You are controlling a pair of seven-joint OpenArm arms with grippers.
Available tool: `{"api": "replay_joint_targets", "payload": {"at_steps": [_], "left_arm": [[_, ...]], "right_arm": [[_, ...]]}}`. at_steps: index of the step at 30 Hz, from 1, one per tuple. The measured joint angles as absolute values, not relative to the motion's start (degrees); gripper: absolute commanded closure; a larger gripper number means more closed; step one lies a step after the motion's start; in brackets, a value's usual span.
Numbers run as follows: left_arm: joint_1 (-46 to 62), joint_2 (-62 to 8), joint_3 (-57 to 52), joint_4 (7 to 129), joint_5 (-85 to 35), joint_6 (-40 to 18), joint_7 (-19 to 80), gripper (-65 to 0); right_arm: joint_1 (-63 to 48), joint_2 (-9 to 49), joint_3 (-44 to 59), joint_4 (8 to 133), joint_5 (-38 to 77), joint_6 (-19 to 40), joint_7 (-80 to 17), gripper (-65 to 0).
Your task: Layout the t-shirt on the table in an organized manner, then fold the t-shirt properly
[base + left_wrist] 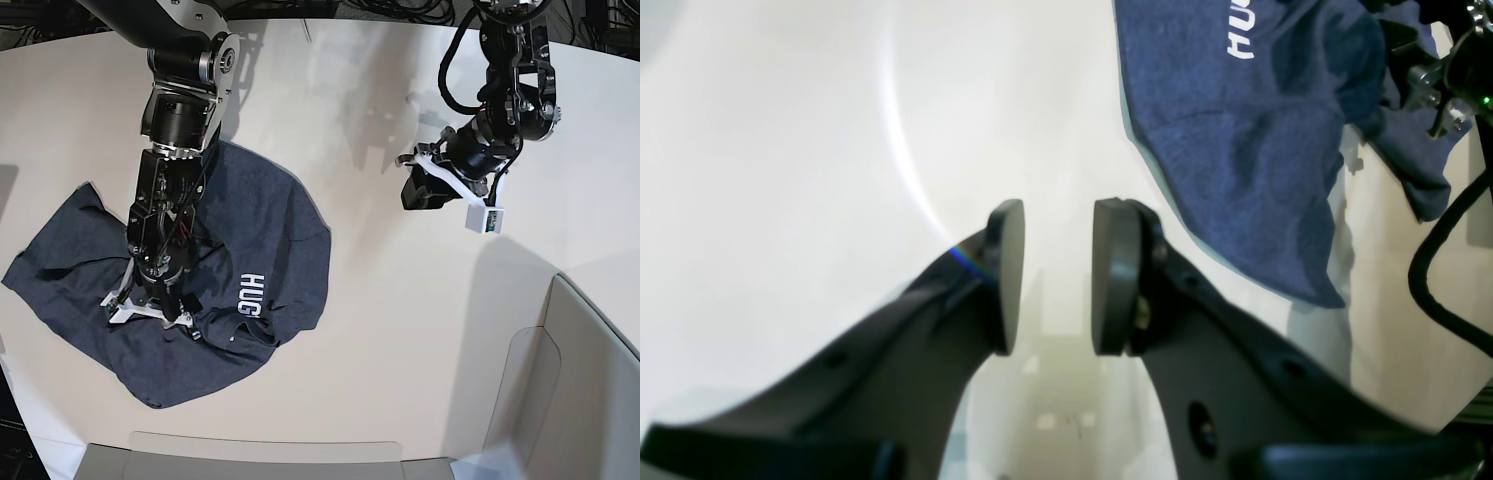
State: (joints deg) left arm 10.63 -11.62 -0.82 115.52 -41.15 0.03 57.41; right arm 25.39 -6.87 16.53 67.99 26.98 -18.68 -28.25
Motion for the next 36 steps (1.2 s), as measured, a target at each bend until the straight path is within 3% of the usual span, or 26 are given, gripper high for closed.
{"api": "replay_joint_targets", "payload": {"at_steps": [6,8,12,22,36], "left_arm": [[10.4,-11.6,-0.8,113.7,-41.2,0.0,57.3,-17.8],[9.9,-11.3,-0.8,110.8,-41.1,0.0,57.4,-17.8],[5.8,-9.4,-1.4,105.4,-42.7,0.2,57.1,-17.8],[-2.5,-5.0,-1.5,93.1,-55.6,0.1,56.9,-17.8],[-11.3,-1.6,-1.2,74.3,-55.5,0.4,56.6,-17.8]], "right_arm": [[26.4,-6.8,16.5,67.8,26.9,-18.7,-28.3,-26.1],[27.2,-6.6,16.5,67.4,26.9,-18.6,-28.0,-19.7],[28.2,-6.5,16.5,65.1,26.9,-18.5,-28.0,0.0],[28.1,-6.2,16.5,64.5,26.9,-18.4,-28.6,0.0],[30.4,-4.5,16.3,64.7,26.9,-18.3,-28.6,0.0]]}}
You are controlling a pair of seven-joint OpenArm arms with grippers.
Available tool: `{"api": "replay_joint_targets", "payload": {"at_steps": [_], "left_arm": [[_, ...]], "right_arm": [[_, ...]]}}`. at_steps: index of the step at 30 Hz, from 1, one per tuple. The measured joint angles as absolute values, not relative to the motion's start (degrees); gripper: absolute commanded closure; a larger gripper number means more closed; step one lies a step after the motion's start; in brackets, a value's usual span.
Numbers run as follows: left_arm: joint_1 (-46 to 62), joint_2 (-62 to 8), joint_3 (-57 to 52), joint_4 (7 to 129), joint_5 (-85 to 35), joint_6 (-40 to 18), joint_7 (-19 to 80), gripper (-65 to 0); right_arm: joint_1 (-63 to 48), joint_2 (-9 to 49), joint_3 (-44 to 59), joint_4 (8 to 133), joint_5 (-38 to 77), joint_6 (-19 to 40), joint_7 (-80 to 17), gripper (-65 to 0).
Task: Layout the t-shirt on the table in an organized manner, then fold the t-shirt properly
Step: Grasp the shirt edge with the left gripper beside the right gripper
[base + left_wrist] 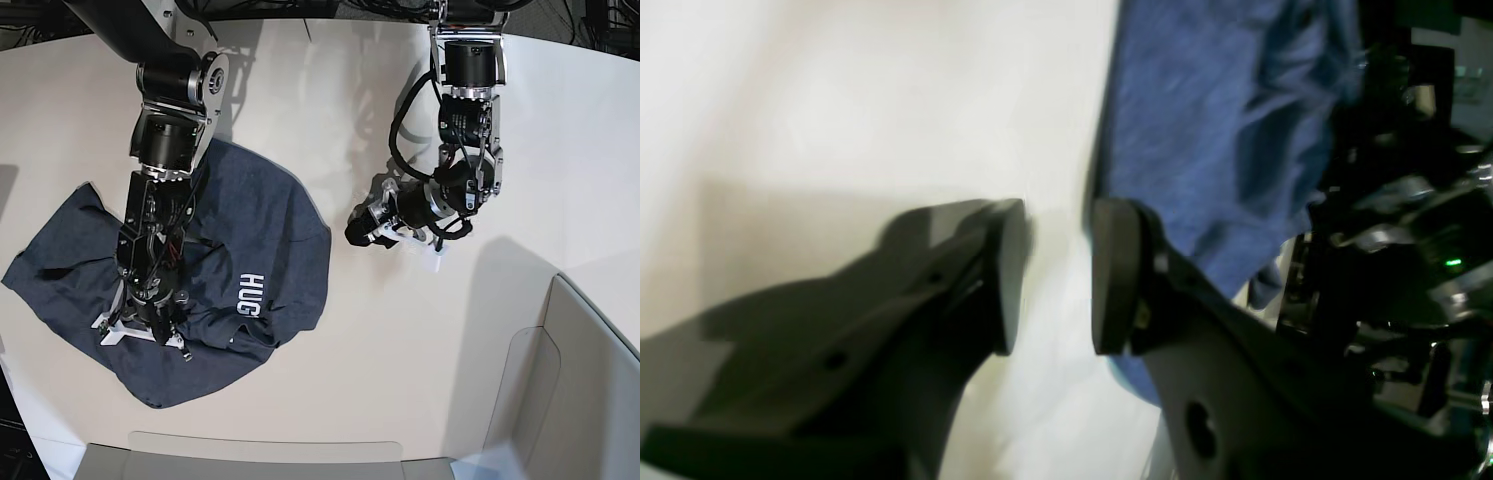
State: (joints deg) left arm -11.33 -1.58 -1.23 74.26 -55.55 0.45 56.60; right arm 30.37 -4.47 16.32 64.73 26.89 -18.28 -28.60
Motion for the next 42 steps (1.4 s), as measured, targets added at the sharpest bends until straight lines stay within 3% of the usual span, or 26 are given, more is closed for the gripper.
{"api": "replay_joint_targets", "payload": {"at_steps": [9,21,31,33,37,42], "left_arm": [[-15.7,-1.5,-1.2,67.5,-55.9,0.3,56.3,-17.8],[-16.7,-0.7,10.9,64.8,-55.7,0.0,50.6,-17.8],[-18.7,1.2,13.7,61.6,-54.8,-0.1,47.4,-17.3],[-18.7,1.2,14.7,61.6,-54.8,-0.3,47.3,-14.2],[-19.5,1.4,15.8,61.6,-54.4,-0.2,47.6,0.0],[-18.0,0.8,15.9,65.0,-55.2,0.0,48.5,0.0]], "right_arm": [[32.8,-3.0,5.5,64.7,27.0,-18.0,-28.4,0.0],[33.9,-2.3,5.6,64.5,26.9,-18.2,-28.4,0.0],[33.8,-2.2,5.6,64.5,26.9,-18.4,-28.4,0.0],[33.8,-2.2,5.6,64.5,26.9,-18.4,-28.4,0.0],[33.8,-1.1,5.4,64.5,26.9,-18.3,-28.4,0.0],[33.8,-1.1,5.4,64.5,26.9,-18.3,-28.5,0.0]]}}
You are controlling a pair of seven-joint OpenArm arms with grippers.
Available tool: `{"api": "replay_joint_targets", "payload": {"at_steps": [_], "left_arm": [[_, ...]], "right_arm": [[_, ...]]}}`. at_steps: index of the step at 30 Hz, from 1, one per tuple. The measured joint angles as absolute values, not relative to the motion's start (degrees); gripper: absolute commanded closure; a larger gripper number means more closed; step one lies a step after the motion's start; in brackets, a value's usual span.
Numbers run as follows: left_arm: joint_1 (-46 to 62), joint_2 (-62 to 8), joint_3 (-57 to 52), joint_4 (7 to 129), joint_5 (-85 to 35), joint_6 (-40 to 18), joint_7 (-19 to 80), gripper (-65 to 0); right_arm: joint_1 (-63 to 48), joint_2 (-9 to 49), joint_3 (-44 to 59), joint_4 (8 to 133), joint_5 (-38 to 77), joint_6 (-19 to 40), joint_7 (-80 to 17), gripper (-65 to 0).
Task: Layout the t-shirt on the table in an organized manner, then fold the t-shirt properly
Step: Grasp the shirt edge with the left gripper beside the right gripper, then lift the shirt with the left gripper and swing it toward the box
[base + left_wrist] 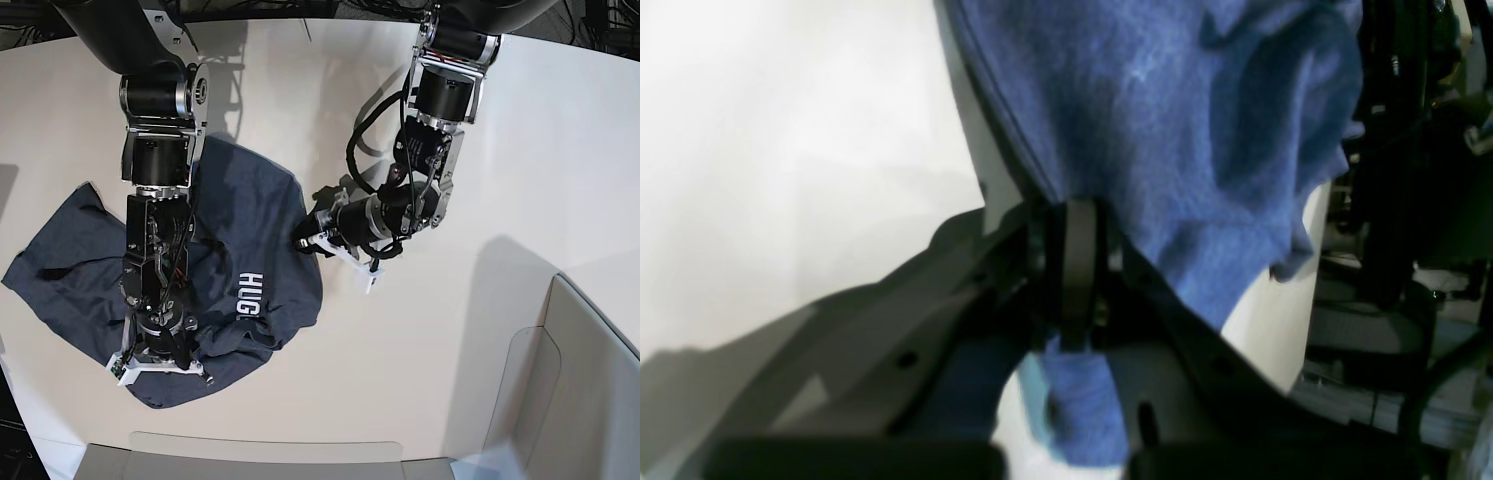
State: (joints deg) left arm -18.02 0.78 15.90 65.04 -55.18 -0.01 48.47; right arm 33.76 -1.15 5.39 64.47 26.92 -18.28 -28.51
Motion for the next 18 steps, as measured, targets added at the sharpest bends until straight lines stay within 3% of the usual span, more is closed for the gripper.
{"api": "replay_joint_targets", "payload": {"at_steps": [18], "left_arm": [[-9.0,-7.0,16.0,87.7,-55.7,0.8,53.8,0.0]], "right_arm": [[33.5,-0.1,5.3,64.8,26.9,-18.3,-28.4,0.0]]}}
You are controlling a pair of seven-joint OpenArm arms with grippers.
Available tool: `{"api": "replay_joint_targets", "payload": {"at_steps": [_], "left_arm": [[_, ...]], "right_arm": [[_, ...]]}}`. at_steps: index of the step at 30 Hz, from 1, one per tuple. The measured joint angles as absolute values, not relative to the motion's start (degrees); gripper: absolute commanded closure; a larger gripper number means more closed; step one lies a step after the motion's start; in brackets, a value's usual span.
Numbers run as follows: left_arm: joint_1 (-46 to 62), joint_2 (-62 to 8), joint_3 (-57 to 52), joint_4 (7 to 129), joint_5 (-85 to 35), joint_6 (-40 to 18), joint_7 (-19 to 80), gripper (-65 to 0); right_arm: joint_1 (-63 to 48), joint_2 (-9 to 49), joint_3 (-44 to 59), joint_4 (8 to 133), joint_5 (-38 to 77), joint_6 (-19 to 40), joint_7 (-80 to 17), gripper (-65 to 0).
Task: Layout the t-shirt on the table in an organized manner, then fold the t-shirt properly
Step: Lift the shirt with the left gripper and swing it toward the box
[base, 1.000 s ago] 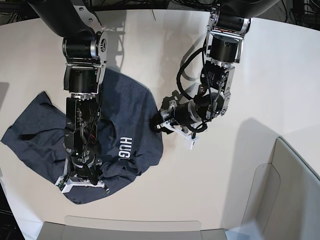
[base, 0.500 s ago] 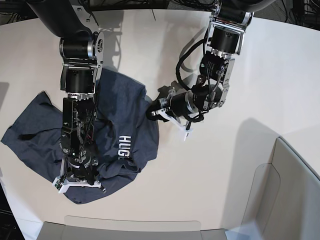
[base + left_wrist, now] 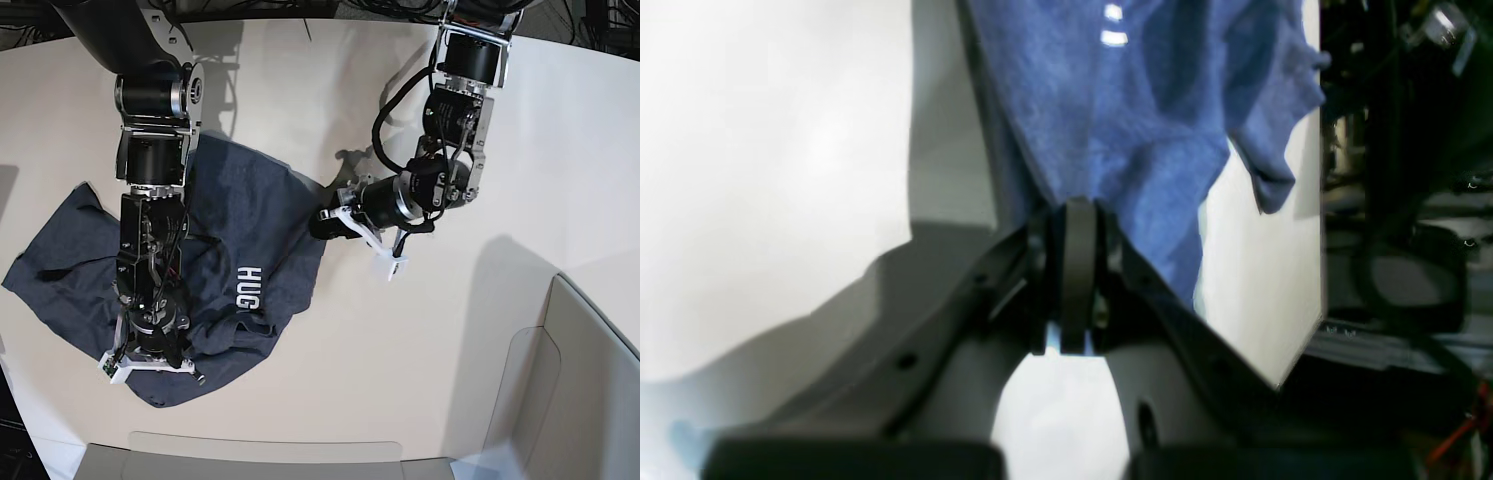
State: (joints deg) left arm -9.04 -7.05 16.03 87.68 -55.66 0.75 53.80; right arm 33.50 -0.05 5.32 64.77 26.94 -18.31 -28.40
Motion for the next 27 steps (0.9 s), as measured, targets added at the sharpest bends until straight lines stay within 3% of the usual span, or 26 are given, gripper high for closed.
{"api": "replay_joint_targets", "payload": {"at_steps": [10,19,27], "left_arm": [[-0.1,-13.2,9.0,100.7,-55.7,0.7,54.2,0.0],[6.9,-18.1,-6.0,112.4,-55.9,0.5,54.3,0.0],[10.0,-21.1,-22.7,117.6,-56.7,0.4,54.5,0.0]], "right_arm": [[38.6,-2.3,-8.3,64.8,27.0,-18.1,-28.4,0.0],[44.2,-9.0,-16.8,64.3,27.0,-18.2,-28.7,0.0],[49.3,-7.9,-20.5,64.7,27.1,-18.9,-29.2,0.0]]}}
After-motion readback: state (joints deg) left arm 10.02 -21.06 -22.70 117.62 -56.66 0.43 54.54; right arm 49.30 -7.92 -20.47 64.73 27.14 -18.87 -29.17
